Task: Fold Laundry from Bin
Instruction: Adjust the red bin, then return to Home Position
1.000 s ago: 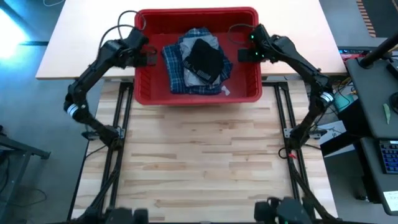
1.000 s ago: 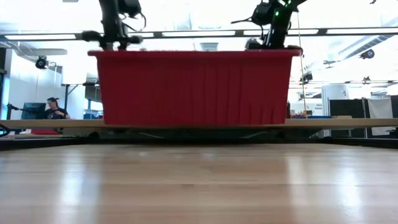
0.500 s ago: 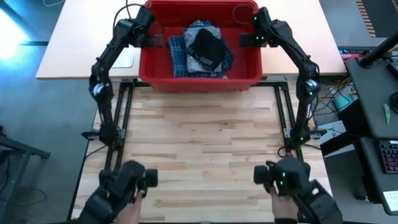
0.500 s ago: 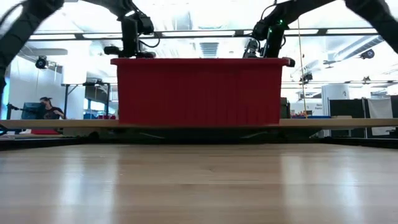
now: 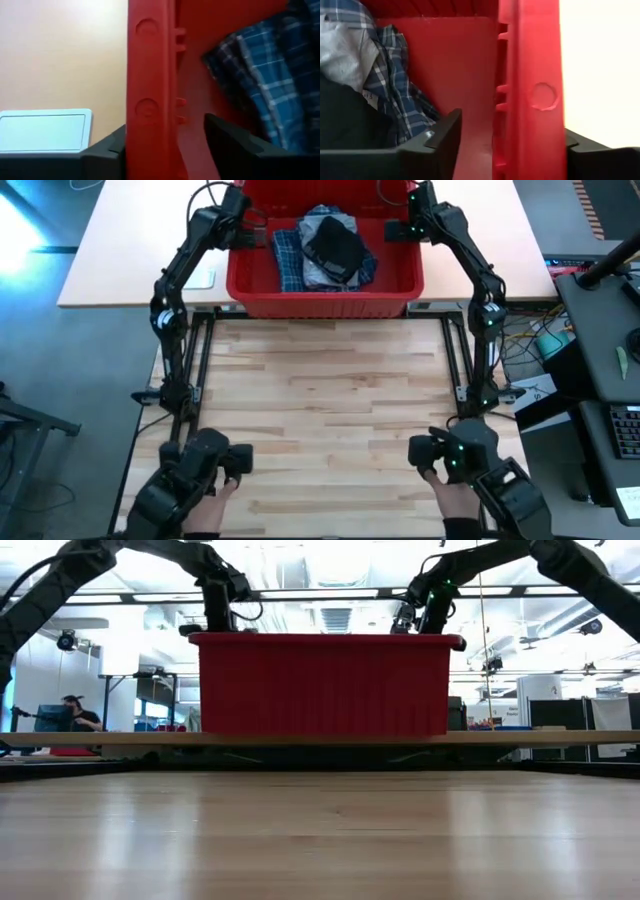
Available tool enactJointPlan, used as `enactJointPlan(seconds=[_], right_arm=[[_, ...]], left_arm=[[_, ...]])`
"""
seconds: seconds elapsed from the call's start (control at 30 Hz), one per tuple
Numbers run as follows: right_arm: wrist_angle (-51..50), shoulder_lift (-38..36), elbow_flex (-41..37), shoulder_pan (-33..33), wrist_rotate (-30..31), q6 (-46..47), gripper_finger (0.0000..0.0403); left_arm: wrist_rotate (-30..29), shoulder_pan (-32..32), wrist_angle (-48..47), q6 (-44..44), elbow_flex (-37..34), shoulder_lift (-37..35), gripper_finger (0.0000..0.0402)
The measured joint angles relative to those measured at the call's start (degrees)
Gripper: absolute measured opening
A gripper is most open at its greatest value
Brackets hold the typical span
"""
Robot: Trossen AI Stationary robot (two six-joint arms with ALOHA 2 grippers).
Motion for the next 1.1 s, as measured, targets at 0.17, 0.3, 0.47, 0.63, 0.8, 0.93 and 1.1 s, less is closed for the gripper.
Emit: enactJointPlan(seconds=[0.17,0.3,0.47,0.63,0.8,0.93,1.1], right_arm=[[-3.1,-1.8,0.1,0.3,-1.5,-1.1,0.0247],[-5.6,-4.7,0.0,0.3,-1.9,-1.2,0.0287],[-10.0,-8.1,0.2,0.5,-1.3,-1.4,0.0322],[-11.9,-12.7,0.0,2.1,-0.8,-1.4,0.0336],[-13.0,-18.7,-1.2,6.5,2.9,-1.6,0.0331],[-12.6,-24.4,-4.9,13.8,3.8,-1.0,0.0327],[-7.9,-33.4,-15.0,25.9,6.9,0.1,0.0326]], left_arm=[[0.8,0.3,-2.8,0.6,2.1,-1.5,0.0246],[0.6,0.4,-5.9,1.3,2.1,-4.3,0.0287],[0.5,0.5,-6.5,1.8,2.1,-8.6,0.0312],[2.3,0.0,-9.9,1.7,2.1,-13.4,0.0315],[3.1,-4.1,-11.7,1.7,1.5,-21.2,0.0315],[1.9,-10.5,-11.2,1.0,0.2,-27.8,0.0315],[0.1,-22.5,-9.0,0.5,-5.0,-36.7,0.0315]])
